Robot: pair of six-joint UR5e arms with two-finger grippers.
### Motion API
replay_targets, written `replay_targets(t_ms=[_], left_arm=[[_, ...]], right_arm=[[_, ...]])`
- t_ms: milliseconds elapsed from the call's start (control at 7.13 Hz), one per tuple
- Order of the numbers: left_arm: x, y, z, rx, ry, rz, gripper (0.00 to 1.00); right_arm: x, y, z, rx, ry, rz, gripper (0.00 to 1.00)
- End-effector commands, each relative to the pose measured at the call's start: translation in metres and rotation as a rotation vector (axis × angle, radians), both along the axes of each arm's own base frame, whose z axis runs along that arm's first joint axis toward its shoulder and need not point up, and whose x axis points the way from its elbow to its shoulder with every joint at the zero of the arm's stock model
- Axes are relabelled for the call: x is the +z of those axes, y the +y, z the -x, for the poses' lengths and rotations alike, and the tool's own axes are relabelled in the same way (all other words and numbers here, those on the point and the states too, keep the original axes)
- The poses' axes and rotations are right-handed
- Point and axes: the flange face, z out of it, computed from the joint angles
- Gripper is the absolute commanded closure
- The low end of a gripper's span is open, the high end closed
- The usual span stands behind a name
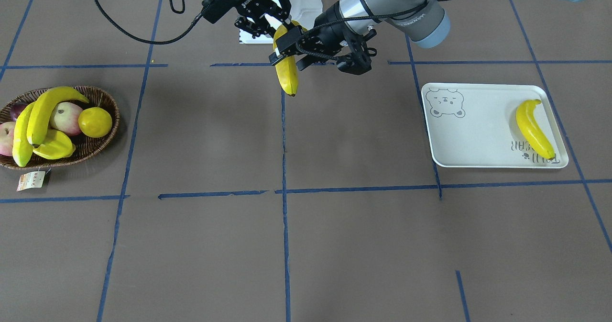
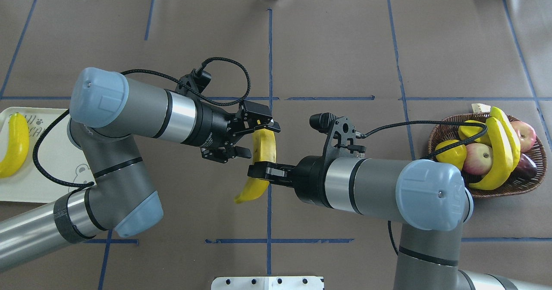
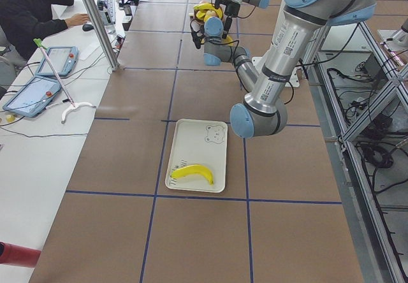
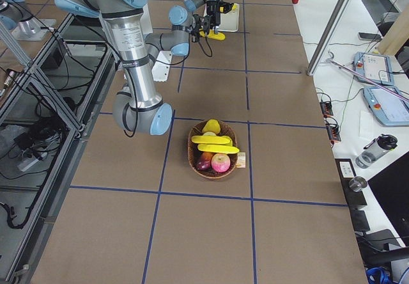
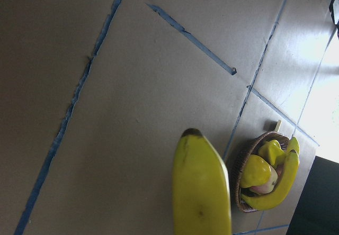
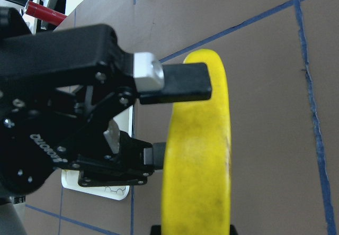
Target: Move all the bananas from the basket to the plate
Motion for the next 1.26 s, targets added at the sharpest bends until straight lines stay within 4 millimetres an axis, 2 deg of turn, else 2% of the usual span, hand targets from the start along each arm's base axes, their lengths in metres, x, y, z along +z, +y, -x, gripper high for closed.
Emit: replay_targets(t_ms=[0, 140, 420, 701, 841, 981, 1121], left_arm=[[0.000, 0.004, 0.000, 0.011, 0.002, -0.014, 0.80], [0.001, 0.005, 0.002, 0.012, 0.002, -0.016, 1.00], [0.001, 0.003, 0.007, 0.008, 0.003, -0.017, 1.00], [0.002, 0.000, 0.009, -0.002, -0.001, -0.014, 1.00], [0.008, -0.009, 0.011, -0.017, -0.014, -0.007, 1.00], [0.030, -0.027, 0.020, -0.050, -0.061, 0.020, 1.00], [0.056, -0.042, 0.036, -0.078, -0.133, -0.006, 1.00]], right_arm=[[0.001, 0.000, -0.001, 0.003, 0.002, -0.002, 0.99], [-0.001, 0.000, -0.002, 0.003, -0.001, -0.004, 0.98], [0.000, -0.001, -0.003, 0.005, 0.001, 0.006, 0.01], [-0.001, 0.000, -0.005, 0.004, -0.002, 0.005, 0.00], [-0.003, 0.000, -0.008, 0.002, -0.006, 0.004, 0.00], [-0.008, 0.000, -0.019, 0.004, -0.017, -0.001, 0.00], [-0.005, -0.003, -0.022, 0.010, -0.010, 0.001, 0.00]])
